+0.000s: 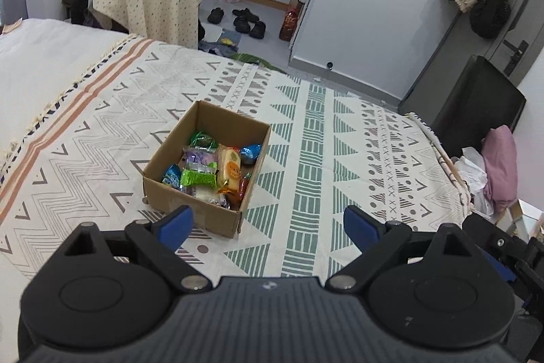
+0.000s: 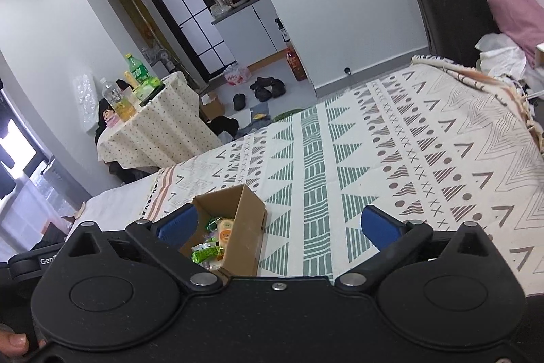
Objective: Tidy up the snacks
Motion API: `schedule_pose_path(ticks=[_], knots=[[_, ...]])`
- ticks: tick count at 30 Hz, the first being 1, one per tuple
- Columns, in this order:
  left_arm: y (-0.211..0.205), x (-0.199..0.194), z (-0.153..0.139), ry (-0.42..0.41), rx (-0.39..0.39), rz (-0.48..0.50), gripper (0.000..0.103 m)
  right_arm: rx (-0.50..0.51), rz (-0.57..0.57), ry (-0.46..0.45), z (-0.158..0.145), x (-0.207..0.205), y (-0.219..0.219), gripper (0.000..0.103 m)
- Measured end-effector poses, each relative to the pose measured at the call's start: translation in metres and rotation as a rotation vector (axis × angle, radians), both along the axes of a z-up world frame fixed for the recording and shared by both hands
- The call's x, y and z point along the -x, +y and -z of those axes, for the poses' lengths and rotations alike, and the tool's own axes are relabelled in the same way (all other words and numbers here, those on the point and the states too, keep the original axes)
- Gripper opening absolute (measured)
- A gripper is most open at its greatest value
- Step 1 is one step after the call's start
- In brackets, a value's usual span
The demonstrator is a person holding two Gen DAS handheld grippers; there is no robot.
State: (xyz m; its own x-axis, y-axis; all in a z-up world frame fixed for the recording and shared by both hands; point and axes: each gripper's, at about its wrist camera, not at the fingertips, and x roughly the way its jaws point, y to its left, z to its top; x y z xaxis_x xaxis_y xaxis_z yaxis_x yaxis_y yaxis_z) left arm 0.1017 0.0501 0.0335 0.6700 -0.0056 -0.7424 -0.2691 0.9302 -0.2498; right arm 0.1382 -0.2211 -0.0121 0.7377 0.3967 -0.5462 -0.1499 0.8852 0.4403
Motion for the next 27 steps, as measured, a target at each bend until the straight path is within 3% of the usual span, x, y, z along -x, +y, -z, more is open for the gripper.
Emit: schedule_pose_path(ticks=[10,27], knots=[[0.001,0.029,-0.017,-0.031,-0.013,0.043,0.095,0.067,0.000,-0.023,-0.016,0.023,-0.001,0.103],[-0.009,0.076,-0.032,-0.063,-0.100,0.149,0.096,0.150,-0.026,-0.057,-0.031,0.066,-0.001,0.103]])
